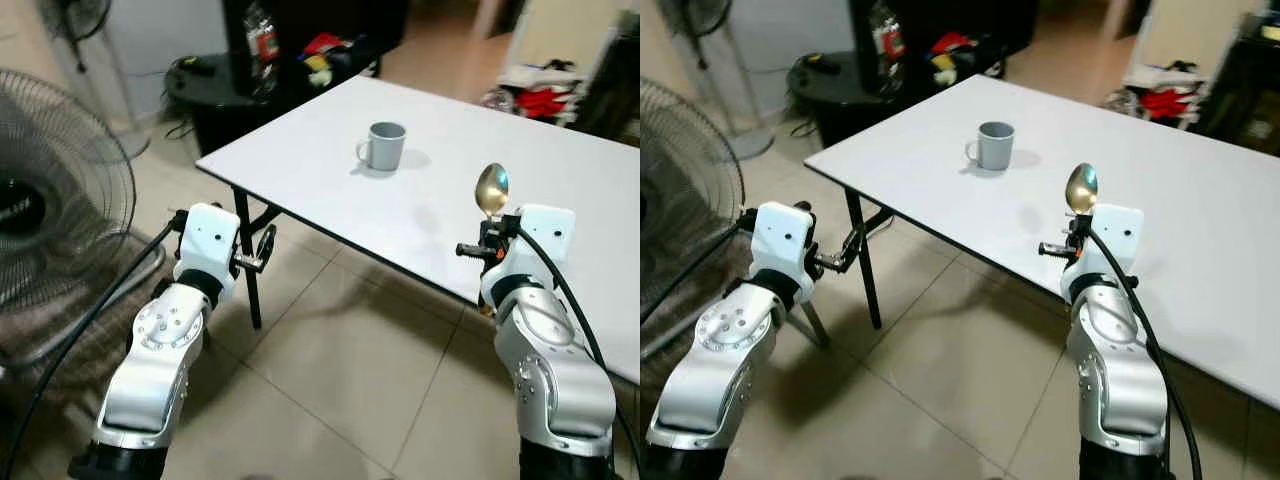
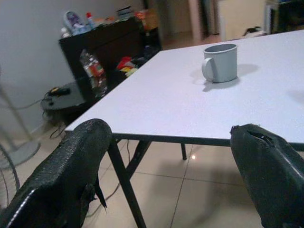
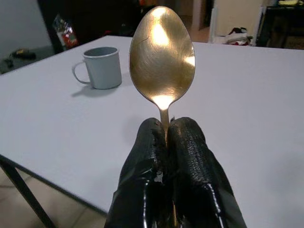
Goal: Setting the table
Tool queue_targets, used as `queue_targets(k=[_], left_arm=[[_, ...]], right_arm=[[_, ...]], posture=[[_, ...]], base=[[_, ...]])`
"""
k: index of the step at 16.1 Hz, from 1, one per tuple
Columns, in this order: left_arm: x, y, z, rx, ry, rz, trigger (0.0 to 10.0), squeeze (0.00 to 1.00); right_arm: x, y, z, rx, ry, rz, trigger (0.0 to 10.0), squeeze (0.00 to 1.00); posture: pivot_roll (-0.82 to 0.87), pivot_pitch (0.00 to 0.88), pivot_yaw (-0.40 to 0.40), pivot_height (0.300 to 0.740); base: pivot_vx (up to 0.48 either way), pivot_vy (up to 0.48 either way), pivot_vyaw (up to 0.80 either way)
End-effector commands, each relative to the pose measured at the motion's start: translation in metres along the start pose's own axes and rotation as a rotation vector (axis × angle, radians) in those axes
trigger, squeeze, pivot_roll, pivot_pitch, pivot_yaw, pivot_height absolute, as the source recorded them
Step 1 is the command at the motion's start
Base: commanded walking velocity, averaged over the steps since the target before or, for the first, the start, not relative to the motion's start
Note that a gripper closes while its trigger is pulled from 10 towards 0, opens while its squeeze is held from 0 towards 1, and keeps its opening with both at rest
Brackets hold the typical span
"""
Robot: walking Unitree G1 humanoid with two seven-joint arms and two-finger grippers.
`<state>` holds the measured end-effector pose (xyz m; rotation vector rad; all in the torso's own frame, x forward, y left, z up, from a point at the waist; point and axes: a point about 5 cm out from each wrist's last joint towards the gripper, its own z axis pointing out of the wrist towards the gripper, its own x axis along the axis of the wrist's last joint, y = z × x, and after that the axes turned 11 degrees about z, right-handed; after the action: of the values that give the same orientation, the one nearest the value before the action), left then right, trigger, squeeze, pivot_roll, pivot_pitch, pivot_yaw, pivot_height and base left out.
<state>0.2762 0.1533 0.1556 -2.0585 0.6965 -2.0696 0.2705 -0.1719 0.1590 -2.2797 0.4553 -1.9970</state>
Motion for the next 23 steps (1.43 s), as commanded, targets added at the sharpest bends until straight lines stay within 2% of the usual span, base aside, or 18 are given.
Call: queue_targets(k=[1,14,18,21,23], left_arm=[[0.002,-0.006,0.003,0.002,0.004,0.010,10.0,0.00],[0.006,-0.010,0.001,-0.019,0.026,0.018,10.0,0.00],[0.006,-0.007,-0.004,-0.019,0.030,-0.003,10.0,0.00],[0.003,-0.010,-0.005,0.021,0.012,-0.033,10.0,0.00],[0.000,-0.012,-0.004,0.039,-0.002,-0.044,10.0,0.00]], right_arm=[[0.000,-0.005,-0.002,0.016,-0.014,0.024,10.0,0.00],[-0.010,-0.020,-0.002,0.087,-0.065,0.075,10.0,0.00],[-0.007,-0.027,-0.003,0.161,-0.047,0.093,10.0,0.00],[-0.008,-0.031,-0.001,0.194,-0.035,0.011,10.0,0.00],[-0.009,-0.034,0.000,0.240,-0.046,0.009,10.0,0.00]], posture=[[0.09,0.000,0.010,0.740],[0.11,0.000,0.005,0.740],[0.12,0.000,0.002,0.740],[0.13,0.000,-0.009,0.740],[0.13,0.000,-0.008,0.740]], base=[[0.000,0.394,-0.76],[0.000,0.445,-0.76],[0.000,0.000,-0.14],[0.000,0.000,0.00],[0.122,0.000,0.00]])
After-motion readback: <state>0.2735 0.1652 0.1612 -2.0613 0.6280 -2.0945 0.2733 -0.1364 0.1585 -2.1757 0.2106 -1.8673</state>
